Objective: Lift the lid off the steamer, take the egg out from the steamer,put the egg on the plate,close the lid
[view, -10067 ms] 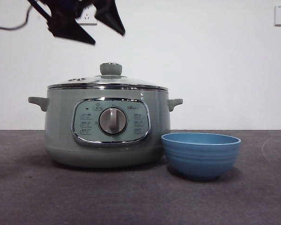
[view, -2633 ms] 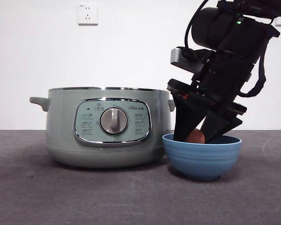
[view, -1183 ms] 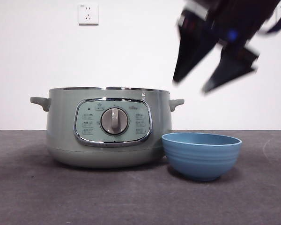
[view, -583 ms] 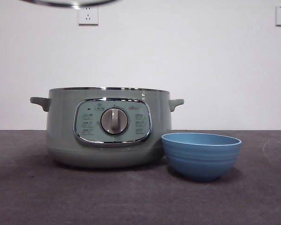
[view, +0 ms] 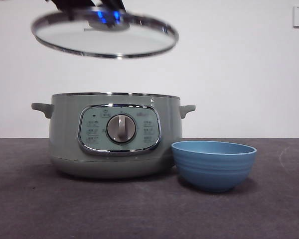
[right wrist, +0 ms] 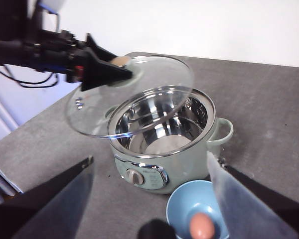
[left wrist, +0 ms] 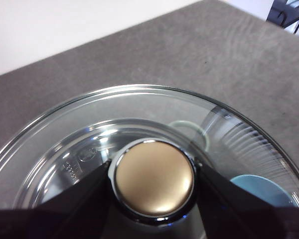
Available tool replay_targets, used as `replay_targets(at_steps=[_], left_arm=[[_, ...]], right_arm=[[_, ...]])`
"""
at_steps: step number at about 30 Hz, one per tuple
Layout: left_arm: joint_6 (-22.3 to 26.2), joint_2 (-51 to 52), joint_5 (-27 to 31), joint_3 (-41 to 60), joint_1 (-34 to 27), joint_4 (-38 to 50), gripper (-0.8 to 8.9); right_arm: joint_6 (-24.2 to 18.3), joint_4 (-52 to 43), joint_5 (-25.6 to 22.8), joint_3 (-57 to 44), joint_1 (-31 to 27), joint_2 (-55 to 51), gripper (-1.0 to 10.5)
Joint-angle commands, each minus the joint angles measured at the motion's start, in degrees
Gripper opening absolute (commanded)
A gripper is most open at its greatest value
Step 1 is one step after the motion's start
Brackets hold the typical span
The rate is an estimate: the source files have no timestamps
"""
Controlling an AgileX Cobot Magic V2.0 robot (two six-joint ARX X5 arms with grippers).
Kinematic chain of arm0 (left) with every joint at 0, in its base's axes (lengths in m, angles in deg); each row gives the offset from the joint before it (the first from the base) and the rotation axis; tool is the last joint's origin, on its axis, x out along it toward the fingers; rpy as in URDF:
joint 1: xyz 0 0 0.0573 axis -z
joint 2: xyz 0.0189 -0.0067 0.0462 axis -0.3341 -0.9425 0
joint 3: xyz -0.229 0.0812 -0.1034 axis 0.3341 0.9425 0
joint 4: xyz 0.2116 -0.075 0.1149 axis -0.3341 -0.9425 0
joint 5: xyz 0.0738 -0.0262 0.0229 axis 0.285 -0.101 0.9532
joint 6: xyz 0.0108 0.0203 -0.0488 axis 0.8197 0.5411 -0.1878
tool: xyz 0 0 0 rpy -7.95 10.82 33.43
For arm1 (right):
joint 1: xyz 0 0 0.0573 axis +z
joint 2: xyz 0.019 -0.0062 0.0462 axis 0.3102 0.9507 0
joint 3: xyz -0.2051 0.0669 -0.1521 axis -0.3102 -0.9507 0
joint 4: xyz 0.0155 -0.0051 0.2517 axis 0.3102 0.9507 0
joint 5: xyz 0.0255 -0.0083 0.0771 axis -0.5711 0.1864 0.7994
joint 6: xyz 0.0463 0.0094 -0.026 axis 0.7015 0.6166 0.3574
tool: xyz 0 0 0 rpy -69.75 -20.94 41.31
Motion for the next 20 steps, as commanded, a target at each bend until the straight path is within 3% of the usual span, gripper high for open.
replay_targets(at_steps=[1,20], left_arm=[[0.85,-1.75,-0.13,-0.85,0.09,4.20,-0.08],[2.16,-10.60,1.36,-0.85,-2.82,7.45,-0.08]], right_arm=[[0.72,-0.11,-0.13,0.07,0.13,-0.20,3.9],[0.85,0.55,-0.13,0.07,0.13,-0.20,3.9]])
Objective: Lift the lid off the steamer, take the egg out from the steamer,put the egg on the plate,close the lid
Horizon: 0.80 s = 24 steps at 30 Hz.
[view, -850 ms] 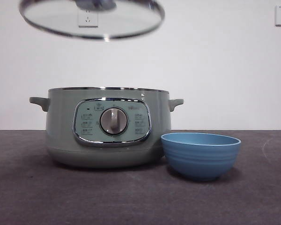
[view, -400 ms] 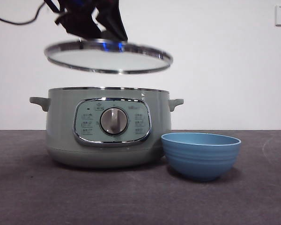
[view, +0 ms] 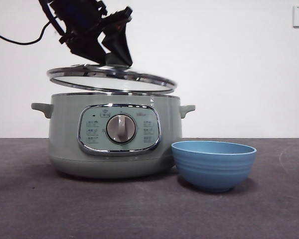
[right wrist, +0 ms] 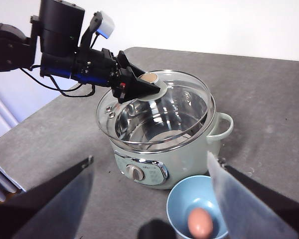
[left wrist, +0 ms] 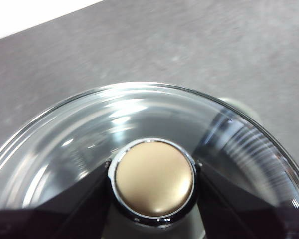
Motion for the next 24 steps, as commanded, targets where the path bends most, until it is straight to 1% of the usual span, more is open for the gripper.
replay_targets(at_steps=[1,7,24], left_arm=[[0.72,0.22,-0.26,-0.85,-0.79,2.47,-0.08],[0.70,0.22,-1.77,-0.85,-1.03,2.45,-0.08],[0.70,0.04,-2.08,0.26,-0.48,2.03,-0.08]], right_arm=[[0.61,-0.26,-0.13,0.07,0.13,-0.17,3.9],[0.61,-0.31,-0.15,0.07,0.13,-0.17,3.9],[0.63,-0.31,-0.15,0.07,0.13,-0.13,3.9]])
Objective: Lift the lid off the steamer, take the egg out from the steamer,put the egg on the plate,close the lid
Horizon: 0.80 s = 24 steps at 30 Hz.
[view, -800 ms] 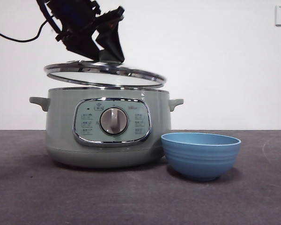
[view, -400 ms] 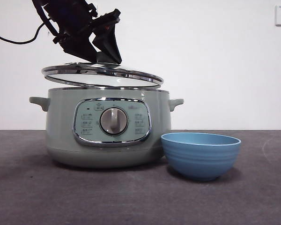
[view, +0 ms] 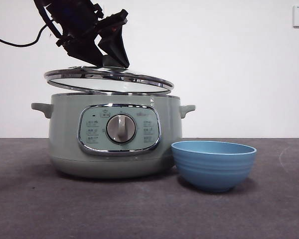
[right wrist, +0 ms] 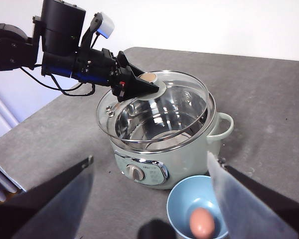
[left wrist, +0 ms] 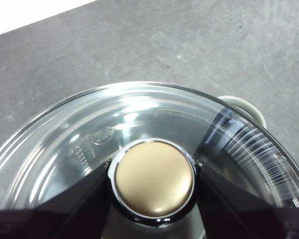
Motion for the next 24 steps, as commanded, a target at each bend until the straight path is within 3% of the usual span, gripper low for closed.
replay_targets(at_steps=[1,24], left_arm=[[0.63,0.09,-0.42,0.22,0.42,2.10,-0.08],[0.37,-2.58,0.00,0.22,1.75,2.82,-0.08]], right_arm=[[0.61,-0.31,-0.15,0.07,0.13,-0.13,3.9],[0.74,0.46,0.00,0.07,0.13,-0.13,3.9]])
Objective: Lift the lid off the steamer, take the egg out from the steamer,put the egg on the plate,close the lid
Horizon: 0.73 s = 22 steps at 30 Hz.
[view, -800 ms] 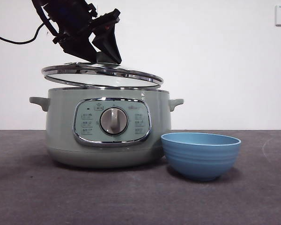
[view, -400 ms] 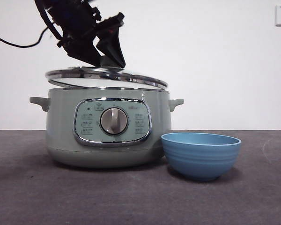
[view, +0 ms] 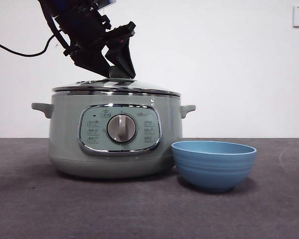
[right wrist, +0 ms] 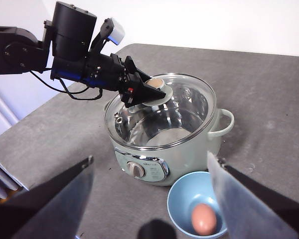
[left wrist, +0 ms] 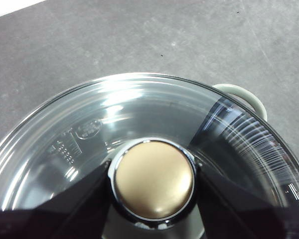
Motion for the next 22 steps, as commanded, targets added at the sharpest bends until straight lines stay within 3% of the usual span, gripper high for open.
replay_targets(at_steps=[1,9,11,16,22], left_arm=[[0.42,-0.02,-0.61,0.02,0.26,1.51,-0.08],[0.37,-3.65,-0.72,0.02,0.26,-4.20,0.13],[0.39,-4.20,-0.72,0.02,0.26,-4.92,0.99],[0.37,-3.91,-0.83,0.00,0.33,-4.28,4.50],[0.42,-3.28,-0.76,-0.07,-0.15,-5.70,4.74]], right_arm=[[0.48,-0.31,0.02,0.07,0.13,-0.13,3.9],[0.48,-0.20,0.07,0.07,0.13,-0.13,3.9],[0.48,-0.15,0.07,0.07,0.13,-0.13,3.9],[0.50,-0.15,0.09,0.07,0.13,-0.13,3.9],[0.48,0.37,0.09,0.07,0.13,-0.13,3.9]])
